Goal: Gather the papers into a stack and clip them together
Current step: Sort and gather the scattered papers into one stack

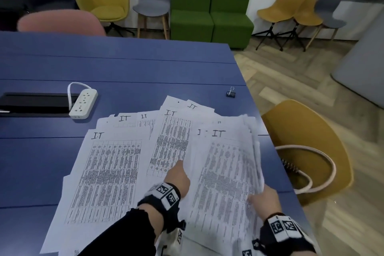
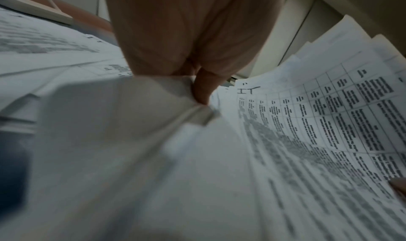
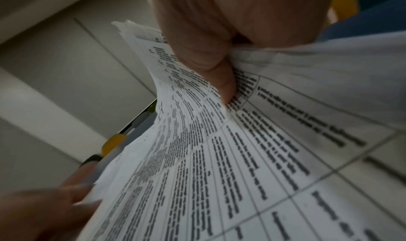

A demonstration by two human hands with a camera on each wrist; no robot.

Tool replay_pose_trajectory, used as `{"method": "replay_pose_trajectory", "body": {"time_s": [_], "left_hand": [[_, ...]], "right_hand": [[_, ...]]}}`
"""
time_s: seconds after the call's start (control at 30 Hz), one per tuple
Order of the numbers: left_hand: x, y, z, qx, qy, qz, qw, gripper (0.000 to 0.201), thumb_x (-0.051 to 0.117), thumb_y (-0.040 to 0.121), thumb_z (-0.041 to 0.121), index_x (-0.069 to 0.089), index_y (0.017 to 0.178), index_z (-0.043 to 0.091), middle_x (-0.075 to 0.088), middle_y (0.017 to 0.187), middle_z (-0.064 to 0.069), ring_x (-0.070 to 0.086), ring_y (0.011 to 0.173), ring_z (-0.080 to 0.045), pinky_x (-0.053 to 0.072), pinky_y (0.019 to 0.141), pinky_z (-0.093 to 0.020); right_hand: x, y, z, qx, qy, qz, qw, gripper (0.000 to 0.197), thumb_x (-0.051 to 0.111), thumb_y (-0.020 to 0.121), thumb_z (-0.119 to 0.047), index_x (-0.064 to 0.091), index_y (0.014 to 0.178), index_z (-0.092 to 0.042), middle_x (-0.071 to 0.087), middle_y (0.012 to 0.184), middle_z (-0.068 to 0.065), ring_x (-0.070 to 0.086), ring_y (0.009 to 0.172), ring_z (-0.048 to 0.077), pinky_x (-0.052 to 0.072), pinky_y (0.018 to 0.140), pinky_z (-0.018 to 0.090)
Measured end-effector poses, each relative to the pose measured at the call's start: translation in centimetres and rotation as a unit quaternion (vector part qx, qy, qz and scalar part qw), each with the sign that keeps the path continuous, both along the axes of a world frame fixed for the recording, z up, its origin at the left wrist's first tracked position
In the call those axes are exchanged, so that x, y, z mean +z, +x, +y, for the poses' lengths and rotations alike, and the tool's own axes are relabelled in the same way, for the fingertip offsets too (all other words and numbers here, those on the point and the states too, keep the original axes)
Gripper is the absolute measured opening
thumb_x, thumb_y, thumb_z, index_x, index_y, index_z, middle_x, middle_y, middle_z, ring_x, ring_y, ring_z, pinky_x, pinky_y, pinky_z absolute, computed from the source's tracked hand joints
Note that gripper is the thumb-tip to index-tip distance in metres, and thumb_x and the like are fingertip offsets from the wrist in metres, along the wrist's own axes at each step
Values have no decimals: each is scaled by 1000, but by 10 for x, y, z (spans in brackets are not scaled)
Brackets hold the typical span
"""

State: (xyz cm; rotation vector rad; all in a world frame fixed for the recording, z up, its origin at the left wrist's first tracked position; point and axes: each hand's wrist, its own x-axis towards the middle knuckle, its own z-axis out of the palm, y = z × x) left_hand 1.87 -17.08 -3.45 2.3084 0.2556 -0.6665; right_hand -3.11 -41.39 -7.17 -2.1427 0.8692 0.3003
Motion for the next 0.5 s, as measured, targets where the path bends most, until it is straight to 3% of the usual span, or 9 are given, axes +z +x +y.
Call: {"method": "replay_pose_trajectory", "body": {"time_s": [0.1, 0.2, 0.27, 0.4, 0.5], "left_hand": [[3, -1, 1, 51, -49, 2, 998, 42, 31, 103, 11, 29, 145, 5, 46, 142, -16, 46, 103, -19, 41, 90, -30], [1, -7, -1, 68, -69, 7, 995, 54, 32, 104, 32, 21, 150, 6, 35, 153, -14, 43, 133, -28, 35, 108, -37], [-3, -10, -2, 57, -48, 5, 997, 65, 46, 99, 35, 18, 152, 8, 33, 155, -11, 38, 139, -29, 34, 111, -40], [-12, -7, -3, 25, 12, -6, 1000, 63, 62, 90, 28, 33, 142, 7, 55, 133, -11, 58, 116, -26, 49, 96, -35], [-11, -7, -4, 23, 17, -13, 1000, 51, 62, 89, 23, 40, 133, 8, 60, 123, -9, 60, 108, -24, 50, 89, -31]], "right_hand": [[4, 3, 11, 10, 38, -14, 999, 19, 55, 79, 6, 63, 90, -9, 65, 84, 12, 61, 72, 27, 48, 60, 26], [3, 3, 8, -27, 34, -19, 999, 22, 58, 75, 1, 68, 93, -8, 66, 93, 13, 63, 76, 26, 51, 67, 28], [6, 0, 9, -26, 31, -23, 999, 23, 58, 74, 1, 68, 92, -8, 66, 94, 12, 63, 76, 25, 50, 67, 27], [14, 3, 17, 18, 74, -23, 997, 30, 58, 76, 7, 60, 96, -16, 65, 94, 9, 62, 86, 28, 51, 74, 30], [15, 10, 18, 8, 122, -12, 992, 37, 62, 76, 9, 54, 106, -11, 61, 96, 9, 59, 90, 27, 51, 81, 34]]}}
